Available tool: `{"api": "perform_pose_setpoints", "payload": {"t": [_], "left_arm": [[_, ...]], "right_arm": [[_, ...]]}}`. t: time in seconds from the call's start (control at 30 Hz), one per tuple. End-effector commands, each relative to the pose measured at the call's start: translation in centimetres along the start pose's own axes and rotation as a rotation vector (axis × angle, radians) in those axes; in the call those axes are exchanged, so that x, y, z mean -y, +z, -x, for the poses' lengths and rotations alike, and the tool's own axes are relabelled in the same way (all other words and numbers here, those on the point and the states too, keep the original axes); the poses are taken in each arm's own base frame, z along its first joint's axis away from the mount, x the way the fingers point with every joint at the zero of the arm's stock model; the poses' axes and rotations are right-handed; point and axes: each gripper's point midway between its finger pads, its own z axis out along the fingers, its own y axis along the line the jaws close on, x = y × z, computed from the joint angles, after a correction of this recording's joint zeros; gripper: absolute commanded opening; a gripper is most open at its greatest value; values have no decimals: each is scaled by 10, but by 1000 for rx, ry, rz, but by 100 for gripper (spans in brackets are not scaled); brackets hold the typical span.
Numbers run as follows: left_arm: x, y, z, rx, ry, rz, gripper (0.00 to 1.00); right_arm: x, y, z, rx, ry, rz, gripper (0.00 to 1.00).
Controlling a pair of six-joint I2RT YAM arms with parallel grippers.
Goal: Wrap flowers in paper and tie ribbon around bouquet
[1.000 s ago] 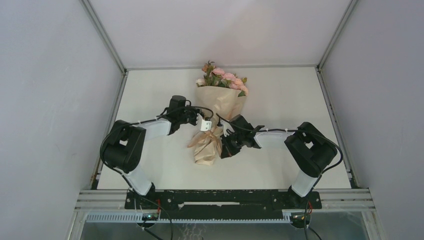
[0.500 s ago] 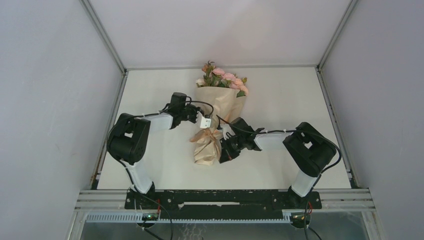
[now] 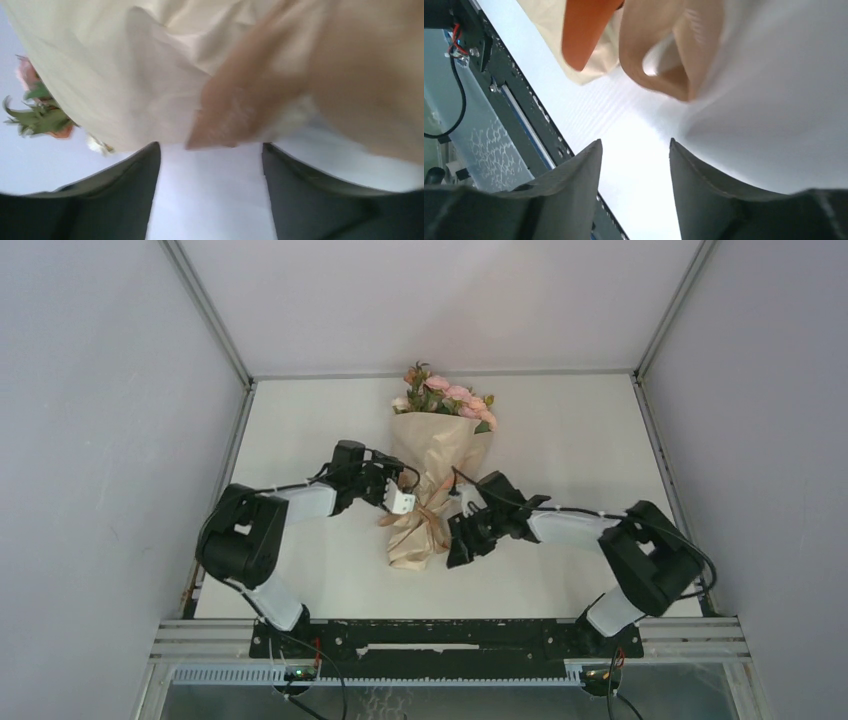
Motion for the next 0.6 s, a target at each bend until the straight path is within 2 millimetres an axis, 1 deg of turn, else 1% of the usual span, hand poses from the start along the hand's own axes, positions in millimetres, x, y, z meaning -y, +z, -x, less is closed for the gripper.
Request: {"api": "perform_pose_setpoints", "payload": {"t": [0.0,0.03,0.1,0.17,0.2,0.23,0.27,0.33,0.37,0.4,0.43,0.5,0.53,0.57], "left_arm": [[11,-33,26,14,53,43,97],[15,-40,28,5,28,46,99],[21,-55,31,-23,-27,49,100],[28,-69,39,-27,-70,60,99],[32,-75,47,-15,-79,56,96],[37,-81,58,3,-85,46,87],[47,-86,70,27,-101,15,70],[72,-91,94,70,-128,-79,30],[88,-92,101,75,-133,-137,13],[103,-91,107,80,-125,-188,3],[119,-88,110,81,-103,-235,0],[138,-81,108,71,-36,-280,0],[142,-75,107,66,0,-287,0],[140,-69,109,67,28,-280,1]], "right_arm": [[5,-50,17,108,2,-53,64],[3,-61,22,140,4,-45,65],[2,-82,33,208,2,-49,66],[9,-102,44,288,13,-93,66],[11,-111,51,330,20,-122,66],[18,-117,55,359,41,-152,66],[21,-123,59,389,55,-175,66],[29,-131,67,432,89,-206,65],[32,-133,70,450,107,-214,65],[34,-136,72,463,124,-219,65],[35,-138,74,475,132,-218,65],[34,-142,75,489,139,-220,65],[32,-144,75,496,138,-223,65],[32,-146,75,503,136,-227,65]]}}
